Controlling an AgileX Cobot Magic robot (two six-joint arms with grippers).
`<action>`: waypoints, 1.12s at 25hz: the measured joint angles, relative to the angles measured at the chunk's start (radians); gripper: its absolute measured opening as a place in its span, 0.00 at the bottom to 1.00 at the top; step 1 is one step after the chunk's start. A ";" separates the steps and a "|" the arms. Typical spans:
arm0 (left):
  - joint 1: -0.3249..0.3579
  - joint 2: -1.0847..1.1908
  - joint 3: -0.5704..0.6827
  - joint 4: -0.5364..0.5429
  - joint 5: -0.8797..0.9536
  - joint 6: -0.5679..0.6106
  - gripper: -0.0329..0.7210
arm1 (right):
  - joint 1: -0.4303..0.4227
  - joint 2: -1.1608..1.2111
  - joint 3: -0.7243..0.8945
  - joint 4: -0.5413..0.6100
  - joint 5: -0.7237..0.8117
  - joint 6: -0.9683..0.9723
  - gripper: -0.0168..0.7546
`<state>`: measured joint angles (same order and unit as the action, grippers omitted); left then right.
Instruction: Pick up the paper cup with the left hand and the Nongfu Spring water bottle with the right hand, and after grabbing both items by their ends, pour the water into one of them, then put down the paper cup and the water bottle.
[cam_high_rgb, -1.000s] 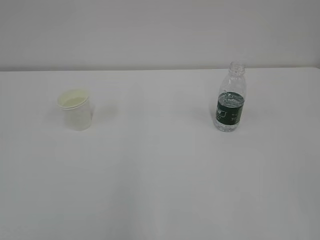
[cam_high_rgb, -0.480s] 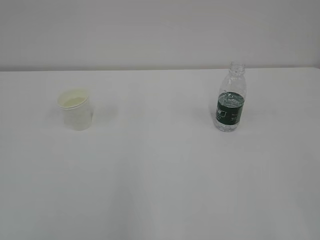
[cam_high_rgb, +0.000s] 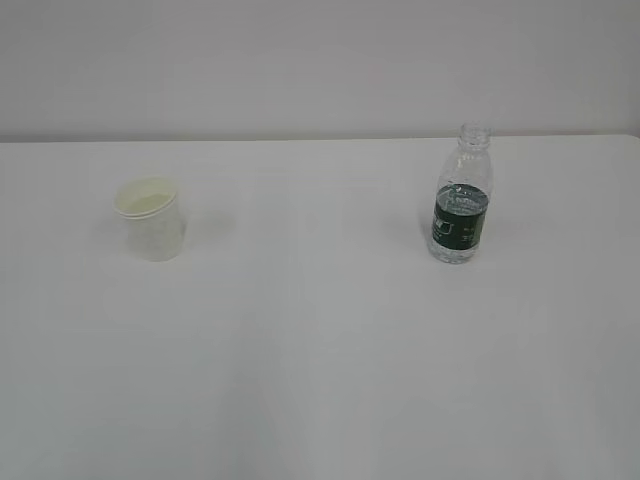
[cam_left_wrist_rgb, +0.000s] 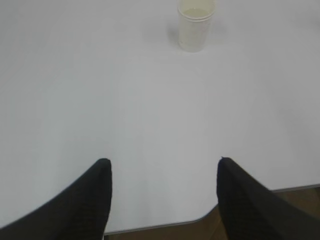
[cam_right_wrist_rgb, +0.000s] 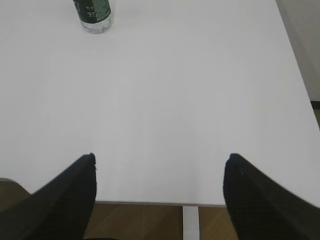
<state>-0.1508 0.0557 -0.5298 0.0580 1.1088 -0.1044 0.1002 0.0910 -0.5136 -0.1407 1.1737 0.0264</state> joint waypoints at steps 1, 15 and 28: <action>0.000 0.000 0.000 0.000 0.000 0.000 0.67 | 0.000 0.000 0.004 0.000 -0.005 0.000 0.78; 0.000 0.000 0.000 0.000 -0.004 0.000 0.66 | 0.000 0.000 0.018 -0.001 -0.026 0.002 0.78; 0.000 0.000 0.000 0.000 -0.004 0.000 0.66 | 0.000 0.000 0.018 -0.001 -0.026 0.002 0.78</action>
<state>-0.1508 0.0557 -0.5298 0.0585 1.1053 -0.1040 0.1002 0.0910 -0.4961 -0.1413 1.1479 0.0280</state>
